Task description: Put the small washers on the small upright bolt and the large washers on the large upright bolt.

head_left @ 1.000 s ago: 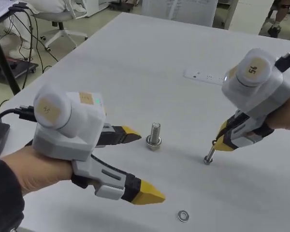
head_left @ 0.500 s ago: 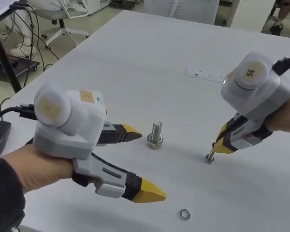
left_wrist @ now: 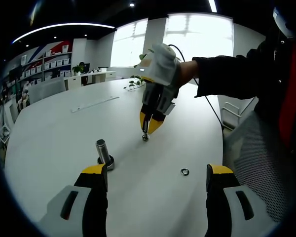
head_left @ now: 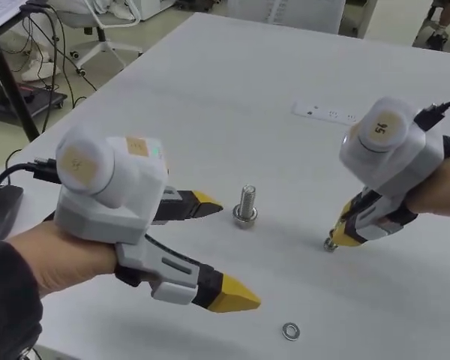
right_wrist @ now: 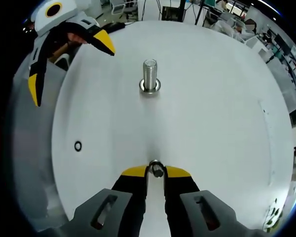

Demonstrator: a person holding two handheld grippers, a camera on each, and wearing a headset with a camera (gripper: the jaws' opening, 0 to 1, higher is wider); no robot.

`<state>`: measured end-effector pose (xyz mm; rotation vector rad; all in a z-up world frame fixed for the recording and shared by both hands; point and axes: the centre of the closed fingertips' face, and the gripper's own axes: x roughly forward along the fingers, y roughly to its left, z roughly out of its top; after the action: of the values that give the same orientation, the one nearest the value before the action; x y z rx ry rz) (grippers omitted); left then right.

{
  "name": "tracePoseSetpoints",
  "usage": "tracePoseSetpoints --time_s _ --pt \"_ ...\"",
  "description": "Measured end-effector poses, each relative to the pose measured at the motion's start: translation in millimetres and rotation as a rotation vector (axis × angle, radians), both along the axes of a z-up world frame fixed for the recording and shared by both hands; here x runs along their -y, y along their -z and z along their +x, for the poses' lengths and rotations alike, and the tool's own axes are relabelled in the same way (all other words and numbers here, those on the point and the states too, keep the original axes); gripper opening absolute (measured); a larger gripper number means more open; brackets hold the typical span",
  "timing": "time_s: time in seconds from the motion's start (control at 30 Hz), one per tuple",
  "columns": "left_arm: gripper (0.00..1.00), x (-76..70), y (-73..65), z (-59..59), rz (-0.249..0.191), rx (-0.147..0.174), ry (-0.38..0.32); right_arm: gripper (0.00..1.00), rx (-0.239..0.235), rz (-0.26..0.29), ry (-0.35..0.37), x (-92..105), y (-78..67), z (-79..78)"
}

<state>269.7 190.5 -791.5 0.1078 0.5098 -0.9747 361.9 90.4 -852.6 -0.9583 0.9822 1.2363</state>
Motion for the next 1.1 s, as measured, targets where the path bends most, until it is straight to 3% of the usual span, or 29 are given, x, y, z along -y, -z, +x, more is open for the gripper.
tracePoseSetpoints --time_s 0.8,1.1 --pt "0.82 0.0 1.6 0.6 0.006 -0.012 0.001 0.14 -0.015 0.009 0.004 -2.0 8.0 2.6" --pt "0.82 0.5 1.2 0.1 0.007 -0.012 0.003 0.2 -0.002 0.02 0.009 1.1 5.4 3.1"
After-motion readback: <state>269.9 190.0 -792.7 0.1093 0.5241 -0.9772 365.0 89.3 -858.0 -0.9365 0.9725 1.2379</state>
